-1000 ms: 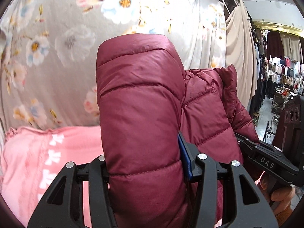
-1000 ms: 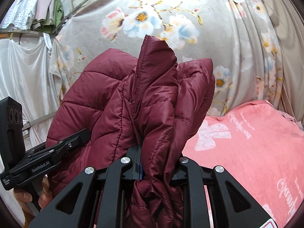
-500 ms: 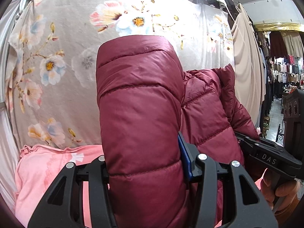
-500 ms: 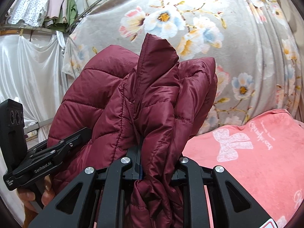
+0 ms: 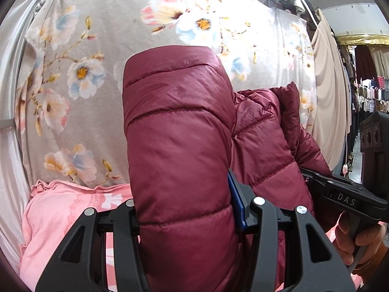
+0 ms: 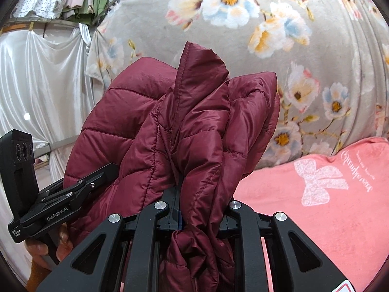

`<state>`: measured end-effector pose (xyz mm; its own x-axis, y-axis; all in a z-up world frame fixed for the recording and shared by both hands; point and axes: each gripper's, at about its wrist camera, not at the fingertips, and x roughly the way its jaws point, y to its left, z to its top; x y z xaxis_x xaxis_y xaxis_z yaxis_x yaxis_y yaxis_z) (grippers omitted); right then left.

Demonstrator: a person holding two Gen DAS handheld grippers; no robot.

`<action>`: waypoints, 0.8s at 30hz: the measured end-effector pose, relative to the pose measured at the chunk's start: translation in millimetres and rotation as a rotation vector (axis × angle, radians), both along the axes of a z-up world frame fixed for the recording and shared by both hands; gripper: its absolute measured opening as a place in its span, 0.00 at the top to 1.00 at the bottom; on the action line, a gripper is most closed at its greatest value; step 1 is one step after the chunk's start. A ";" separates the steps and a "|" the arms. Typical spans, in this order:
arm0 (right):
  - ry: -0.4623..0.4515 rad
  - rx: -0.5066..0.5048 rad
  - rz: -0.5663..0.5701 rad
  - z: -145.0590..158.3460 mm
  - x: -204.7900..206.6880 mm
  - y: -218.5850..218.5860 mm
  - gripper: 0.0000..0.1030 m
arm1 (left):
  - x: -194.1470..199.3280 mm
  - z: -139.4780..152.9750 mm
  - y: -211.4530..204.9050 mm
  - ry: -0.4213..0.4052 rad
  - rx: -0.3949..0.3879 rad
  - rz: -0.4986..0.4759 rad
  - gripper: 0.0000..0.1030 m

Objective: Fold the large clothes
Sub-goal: 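Hold the lifted maroon jacket bundle up with both grippers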

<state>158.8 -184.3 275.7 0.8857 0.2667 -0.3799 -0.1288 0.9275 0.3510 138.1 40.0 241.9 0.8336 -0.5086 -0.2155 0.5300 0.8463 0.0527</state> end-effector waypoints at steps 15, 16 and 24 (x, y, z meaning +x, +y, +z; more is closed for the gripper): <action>0.228 0.047 0.012 -113.1 67.8 15.9 0.83 | 88.4 -91.8 14.0 0.217 0.005 0.047 0.54; 0.243 0.045 0.012 -121.2 71.3 16.8 0.83 | 94.1 -99.4 14.6 0.234 0.003 0.048 0.54; 0.359 0.050 0.003 -177.3 85.1 18.0 0.83 | 128.0 -153.6 14.7 0.365 0.006 0.061 0.54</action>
<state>243.9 -166.3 98.3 0.6971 0.2953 -0.6533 0.0080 0.9080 0.4190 266.1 54.7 88.3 0.7303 -0.4579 -0.5069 0.4631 0.8774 -0.1254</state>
